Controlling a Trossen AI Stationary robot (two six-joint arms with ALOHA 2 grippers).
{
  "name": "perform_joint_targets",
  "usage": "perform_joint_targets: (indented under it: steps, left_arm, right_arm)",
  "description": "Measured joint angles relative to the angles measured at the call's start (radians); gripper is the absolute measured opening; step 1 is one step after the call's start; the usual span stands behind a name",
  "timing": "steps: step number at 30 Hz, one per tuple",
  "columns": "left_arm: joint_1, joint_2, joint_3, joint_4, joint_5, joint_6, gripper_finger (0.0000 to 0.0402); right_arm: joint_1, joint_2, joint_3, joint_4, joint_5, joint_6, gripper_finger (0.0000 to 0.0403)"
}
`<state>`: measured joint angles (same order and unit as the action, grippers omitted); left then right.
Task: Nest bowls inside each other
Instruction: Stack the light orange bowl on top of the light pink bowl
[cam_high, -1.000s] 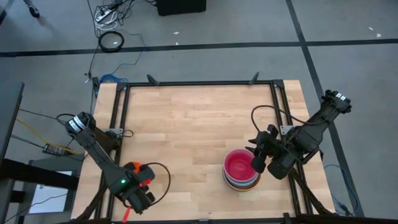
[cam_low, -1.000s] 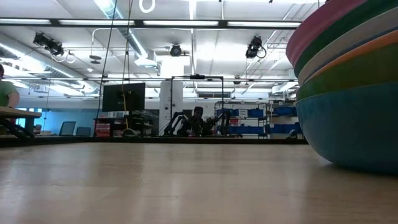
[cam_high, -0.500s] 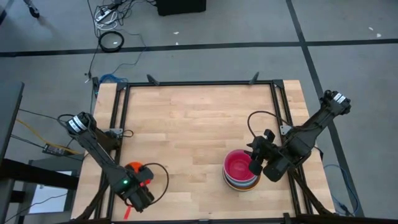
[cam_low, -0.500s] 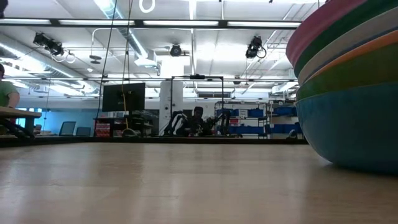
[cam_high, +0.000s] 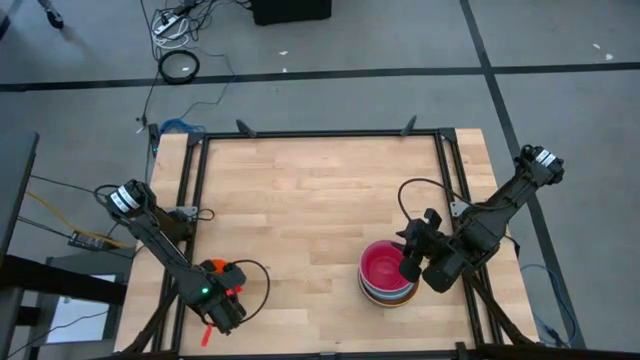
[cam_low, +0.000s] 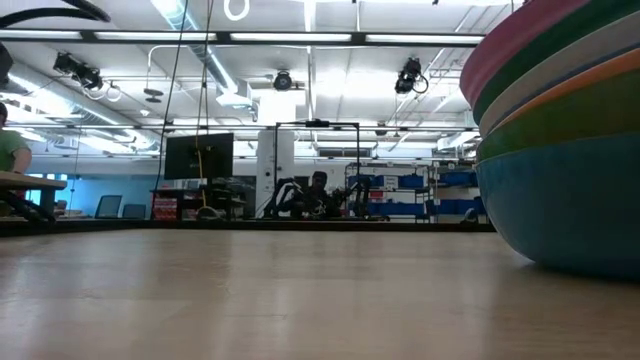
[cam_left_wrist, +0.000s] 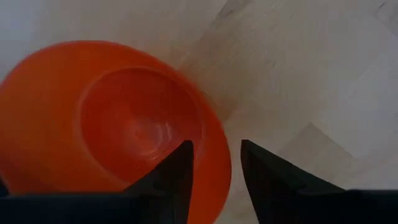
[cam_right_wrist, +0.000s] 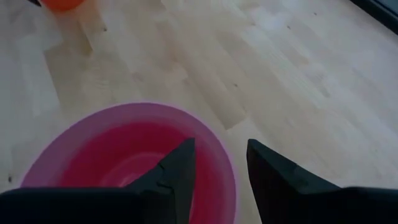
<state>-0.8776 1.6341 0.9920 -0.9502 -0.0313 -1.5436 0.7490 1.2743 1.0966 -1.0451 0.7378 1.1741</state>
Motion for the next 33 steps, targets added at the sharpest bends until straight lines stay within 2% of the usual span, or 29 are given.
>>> perform_joint_targets:
  steps: [3,9,13,16,19,21,24,28,30,33]
  left_arm:
    - [0.000,0.000,-0.016,0.060,-0.005,0.000,0.0109]
    - [0.000,-0.001,-0.028,0.130,-0.036,0.019,0.0014]
    - [0.002,0.000,0.006,0.090,-0.061,0.048,0.0007]
    - [0.025,0.000,0.102,-0.038,-0.154,0.128,0.0005]
    - [0.084,0.000,0.244,-0.171,-0.317,0.310,0.0004]
    - [0.148,0.000,0.346,-0.177,-0.431,0.498,0.0003]
    - [0.281,0.000,0.462,-0.122,-0.487,0.838,0.0003]
    - [0.469,0.000,0.530,0.025,-0.433,1.230,0.0002]
    - [0.549,0.000,0.541,0.145,-0.335,1.376,0.0002]
    - [0.634,0.001,0.541,0.285,-0.146,1.483,0.0002]
  right_arm:
    - [0.000,0.000,0.000,0.004,0.000,0.000,0.0133]
    - [0.000,0.000,0.000,0.005,0.001,0.000,0.0133]
    - [0.000,0.000,0.000,0.004,0.008,-0.005,0.0133]
    - [0.000,0.000,0.000,-0.006,0.044,-0.009,0.0133]
    - [0.000,0.000,0.000,-0.011,0.100,-0.012,0.0133]
    - [-0.005,0.000,0.000,-0.012,0.133,-0.016,0.0133]
    - [-0.017,0.000,0.000,-0.013,0.159,-0.017,0.0133]
    - [-0.037,0.000,0.000,-0.017,0.167,-0.016,0.0133]
    - [-0.038,0.000,0.000,-0.027,0.194,0.013,0.0132]
    - [-0.037,-0.005,0.000,-0.062,0.284,0.071,0.0129]
